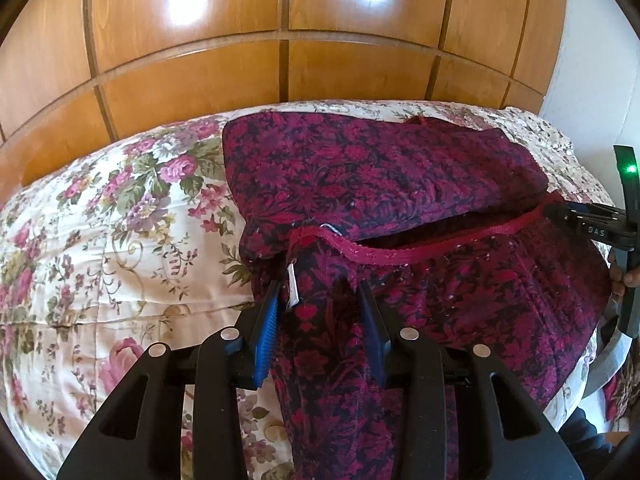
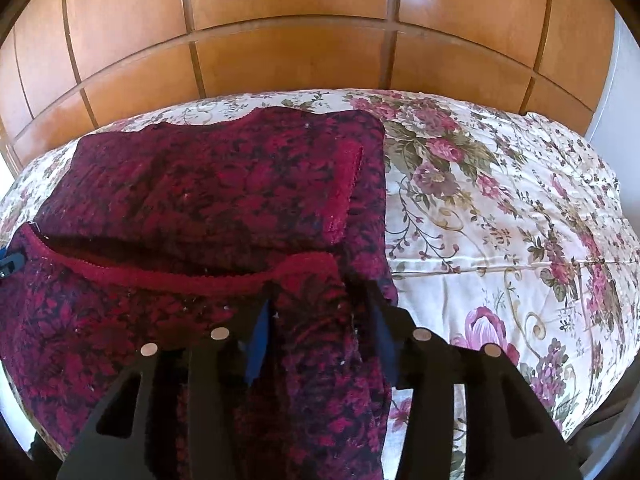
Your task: Fold small clothes
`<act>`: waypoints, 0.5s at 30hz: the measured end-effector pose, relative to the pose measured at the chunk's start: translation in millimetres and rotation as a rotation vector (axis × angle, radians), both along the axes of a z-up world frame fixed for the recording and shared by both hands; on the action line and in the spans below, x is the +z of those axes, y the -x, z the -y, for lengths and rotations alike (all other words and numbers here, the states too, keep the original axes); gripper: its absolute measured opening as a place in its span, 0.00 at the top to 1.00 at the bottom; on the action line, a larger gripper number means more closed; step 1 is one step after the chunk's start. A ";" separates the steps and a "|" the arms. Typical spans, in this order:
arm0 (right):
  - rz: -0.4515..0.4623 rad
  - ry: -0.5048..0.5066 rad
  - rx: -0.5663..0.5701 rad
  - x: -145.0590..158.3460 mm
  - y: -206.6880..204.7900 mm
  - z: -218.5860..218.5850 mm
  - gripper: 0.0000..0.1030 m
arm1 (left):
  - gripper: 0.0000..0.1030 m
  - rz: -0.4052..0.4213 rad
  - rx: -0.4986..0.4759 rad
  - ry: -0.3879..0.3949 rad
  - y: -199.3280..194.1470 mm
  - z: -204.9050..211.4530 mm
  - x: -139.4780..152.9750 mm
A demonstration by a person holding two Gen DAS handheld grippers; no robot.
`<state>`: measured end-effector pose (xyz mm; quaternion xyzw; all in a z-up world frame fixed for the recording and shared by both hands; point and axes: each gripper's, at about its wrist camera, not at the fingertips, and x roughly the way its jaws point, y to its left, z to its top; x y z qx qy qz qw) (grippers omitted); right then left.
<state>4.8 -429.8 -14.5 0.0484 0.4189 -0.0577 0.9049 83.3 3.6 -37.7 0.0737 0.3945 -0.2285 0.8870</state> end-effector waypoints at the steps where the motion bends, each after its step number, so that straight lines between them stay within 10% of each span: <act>1: 0.000 -0.001 0.001 -0.3 0.1 -0.4 0.57 | 0.64 -0.007 0.003 0.003 -1.4 -0.4 -1.7; 4: 0.000 -0.002 -0.003 -0.8 0.7 0.4 0.51 | 0.64 -0.022 0.006 0.020 -4.0 -2.5 -3.8; 7: 0.010 0.002 -0.007 2.6 3.4 1.9 0.49 | 0.85 -0.013 0.002 0.031 -1.1 -4.5 -1.2; 9: 0.014 0.003 0.011 7.7 6.0 -0.1 0.70 | 0.86 0.006 -0.006 0.065 3.9 -9.5 5.4; 15: 0.043 0.036 0.076 18.0 11.4 -17.1 0.81 | 0.87 0.022 0.023 0.137 13.7 -29.7 13.8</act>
